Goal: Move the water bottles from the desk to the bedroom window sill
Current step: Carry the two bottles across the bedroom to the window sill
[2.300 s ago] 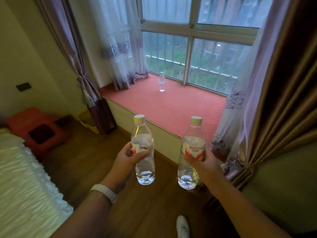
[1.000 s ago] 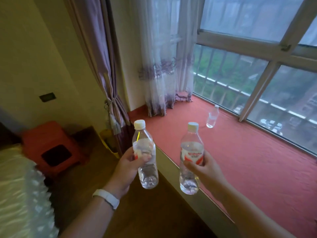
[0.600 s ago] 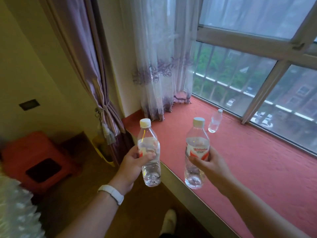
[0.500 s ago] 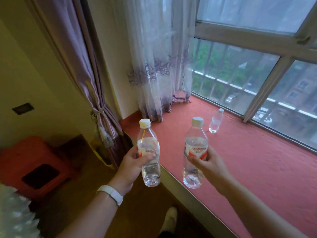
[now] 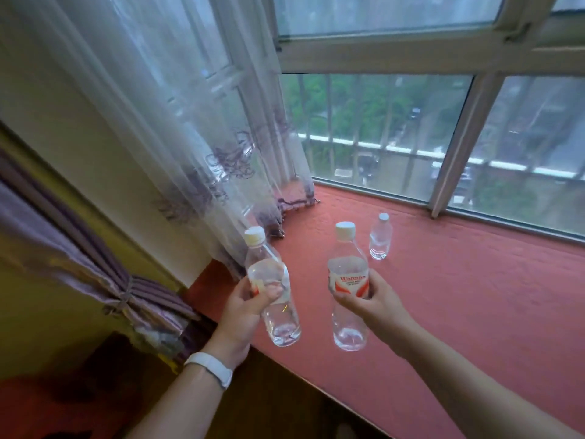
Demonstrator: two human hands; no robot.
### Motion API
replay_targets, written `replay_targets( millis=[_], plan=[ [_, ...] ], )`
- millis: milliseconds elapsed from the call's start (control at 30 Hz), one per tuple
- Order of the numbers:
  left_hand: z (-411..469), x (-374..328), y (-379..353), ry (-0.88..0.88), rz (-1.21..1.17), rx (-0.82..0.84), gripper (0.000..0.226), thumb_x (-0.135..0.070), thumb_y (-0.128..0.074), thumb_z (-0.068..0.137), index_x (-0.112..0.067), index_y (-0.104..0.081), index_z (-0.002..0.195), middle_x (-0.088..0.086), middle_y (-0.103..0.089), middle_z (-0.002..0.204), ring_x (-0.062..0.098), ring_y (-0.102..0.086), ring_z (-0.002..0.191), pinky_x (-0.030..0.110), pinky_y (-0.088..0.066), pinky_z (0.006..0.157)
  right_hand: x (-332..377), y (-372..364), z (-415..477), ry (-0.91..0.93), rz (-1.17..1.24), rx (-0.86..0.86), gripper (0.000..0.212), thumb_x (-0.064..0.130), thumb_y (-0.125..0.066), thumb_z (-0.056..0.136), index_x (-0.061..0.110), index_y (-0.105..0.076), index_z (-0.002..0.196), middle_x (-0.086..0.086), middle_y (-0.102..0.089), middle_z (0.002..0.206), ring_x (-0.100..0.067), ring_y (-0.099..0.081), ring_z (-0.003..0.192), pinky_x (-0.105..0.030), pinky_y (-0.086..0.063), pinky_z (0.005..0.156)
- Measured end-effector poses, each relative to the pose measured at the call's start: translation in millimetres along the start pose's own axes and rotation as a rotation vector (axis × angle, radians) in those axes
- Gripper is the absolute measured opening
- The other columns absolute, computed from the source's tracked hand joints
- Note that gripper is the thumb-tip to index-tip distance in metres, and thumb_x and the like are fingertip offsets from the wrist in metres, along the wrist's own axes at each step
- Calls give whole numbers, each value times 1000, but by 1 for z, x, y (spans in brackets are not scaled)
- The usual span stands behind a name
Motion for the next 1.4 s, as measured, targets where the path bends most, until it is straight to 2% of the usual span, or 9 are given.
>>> replay_targets(
  millis=[100, 267, 467, 633, 833, 967, 1100, 1267, 1400],
  plan=[
    [28, 1, -18, 24, 21, 51, 52, -24, -84, 64, -10, -69, 113, 10, -73, 103, 25, -68, 98, 43, -52, 93, 1, 20, 15, -6, -2, -63, 38, 22, -83, 77, 26, -64, 110, 7, -76, 96, -8, -72, 89, -25, -55, 78],
    [64, 10, -47, 87, 57, 133, 48, -16, -82, 68, -7, -68, 113, 11, -73, 101, 26, -67, 98, 48, -49, 98, -9, 51, 24, -37, 0, -177, 38, 22, -83, 77, 26, -64, 109, 6, -76, 96, -7, -71, 88, -26, -54, 78],
    [102, 27, -88, 144, 148, 260, 41, 0, -76, 77, -6, -64, 116, 9, -73, 101, 20, -67, 95, 33, -54, 86, -37, 83, 28, -119, 13, -309, 41, 21, -84, 75, 26, -63, 109, 4, -75, 99, -12, -71, 93, -36, -57, 88],
    [135, 50, -126, 146, 263, 407, 43, 5, -75, 79, -11, -62, 116, 2, -74, 97, 4, -70, 84, 15, -53, 70, -55, 106, 27, -183, -4, -452, 46, 27, -85, 68, 23, -63, 108, 2, -75, 98, -14, -71, 93, -42, -56, 90],
    [183, 83, -159, 179, 364, 514, 49, 0, -82, 74, -19, -56, 111, 10, -71, 108, 21, -70, 101, 23, -52, 78, -76, 117, 42, -268, -51, -561, 49, 17, -86, 70, 24, -59, 110, 3, -73, 101, -14, -70, 94, -39, -56, 89],
    [212, 108, -170, 194, 416, 549, 49, 1, -81, 75, -20, -52, 109, 7, -68, 110, 15, -70, 97, 26, -52, 79, -97, 118, 67, -310, -97, -602, 56, 28, -87, 64, 30, -54, 109, 8, -70, 101, -11, -68, 95, -35, -56, 84],
    [239, 135, -172, 187, 490, 563, 65, -22, -90, 62, -16, -56, 117, 9, -70, 111, 23, -70, 103, 39, -56, 89, -131, 118, 102, -334, -161, -595, 63, 45, -85, 57, 22, -57, 109, 6, -70, 97, -13, -69, 90, -45, -58, 82],
    [266, 165, -169, 165, 513, 480, 68, -27, -85, 57, -25, -47, 113, -4, -63, 110, 10, -64, 100, 33, -52, 90, -156, 117, 140, -330, -158, -645, 64, 43, -81, 55, 26, -54, 110, 7, -68, 100, -12, -67, 92, -35, -54, 80],
    [298, 189, -157, 150, 530, 435, 67, -27, -86, 60, -29, -46, 114, -9, -63, 109, 7, -64, 99, 31, -51, 90, -182, 116, 170, -310, -165, -661, 63, 38, -82, 57, 30, -53, 112, 8, -68, 103, -12, -66, 95, -39, -55, 85]
  ],
)
Point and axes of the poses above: each hand's wrist, its own z-axis towards the middle knuckle, its own y-axis out of the back of the hand, x = y × z, the point moved 6 cm from there along z, towards the middle knuckle
